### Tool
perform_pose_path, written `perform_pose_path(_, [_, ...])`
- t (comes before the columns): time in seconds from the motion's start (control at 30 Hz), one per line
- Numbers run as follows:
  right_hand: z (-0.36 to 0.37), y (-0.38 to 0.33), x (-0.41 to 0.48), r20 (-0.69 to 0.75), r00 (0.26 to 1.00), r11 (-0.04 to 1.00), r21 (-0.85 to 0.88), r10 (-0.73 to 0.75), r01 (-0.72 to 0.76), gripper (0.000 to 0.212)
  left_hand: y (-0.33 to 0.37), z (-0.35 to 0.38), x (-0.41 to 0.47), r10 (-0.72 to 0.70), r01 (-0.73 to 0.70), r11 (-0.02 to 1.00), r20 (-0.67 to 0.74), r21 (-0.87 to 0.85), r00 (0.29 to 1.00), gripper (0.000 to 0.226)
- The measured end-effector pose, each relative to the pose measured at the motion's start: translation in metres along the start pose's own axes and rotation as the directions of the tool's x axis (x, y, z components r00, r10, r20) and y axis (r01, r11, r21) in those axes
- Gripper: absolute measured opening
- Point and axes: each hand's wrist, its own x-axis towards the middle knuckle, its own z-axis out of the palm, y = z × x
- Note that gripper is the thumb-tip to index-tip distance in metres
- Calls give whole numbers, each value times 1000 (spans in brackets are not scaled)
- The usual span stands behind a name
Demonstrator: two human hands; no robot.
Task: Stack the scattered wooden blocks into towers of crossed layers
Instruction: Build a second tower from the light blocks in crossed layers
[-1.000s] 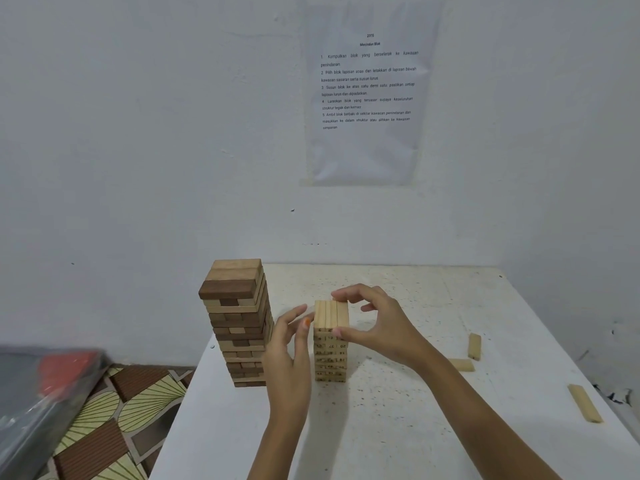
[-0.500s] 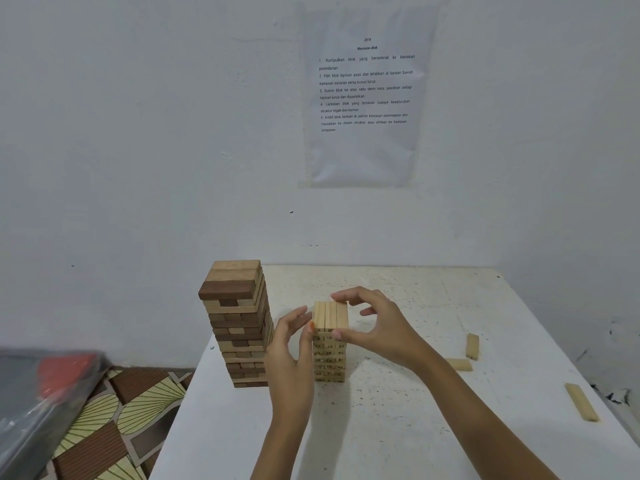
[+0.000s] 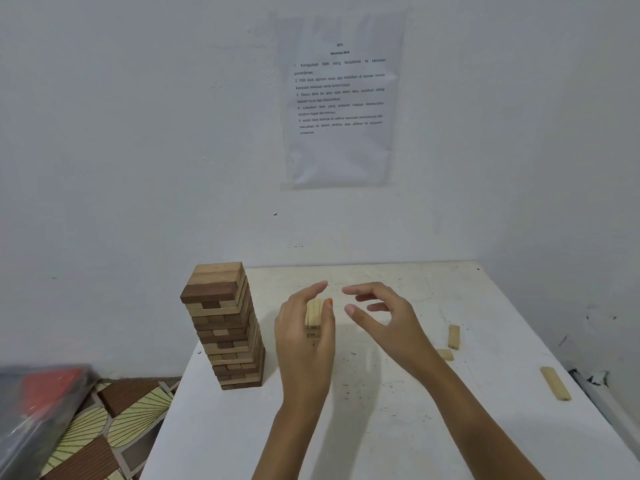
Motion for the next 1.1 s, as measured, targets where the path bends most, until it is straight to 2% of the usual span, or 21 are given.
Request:
perform_pose_path(0.17, [-35,10,-24,-141,989,999,3,39,-39,14,16,35,-12,64,-62,997,70,-42,995,21])
perform_pose_path(0.33, [-79,30,-50,-250,960,992,3,125,-129,13,20,81,-32,2,22,994,215,-108,977,30])
perform_pose_path(0.53, [-123,63,-73,-383,913,982,-65,141,-178,21,16,138,-53,-61,113,988,413,-102,909,23])
perform_pose_path(0.73, [-158,107,-90,-513,850,939,-224,115,-262,31,0,180,-70,-116,113,993,524,38,844,21])
perform_pose_path(0.87, [-177,142,-100,-593,805,838,-423,31,-344,29,-20,191,-70,-128,-13,971,566,238,814,27])
perform_pose_path(1.0, [-187,172,-108,-600,784,750,-445,156,-490,33,-43,196,-71,-209,-71,910,599,409,773,30])
perform_pose_path(1.1, [-187,178,-110,-566,805,760,-442,177,-477,32,-52,198,-74,-207,-99,889,584,448,785,26])
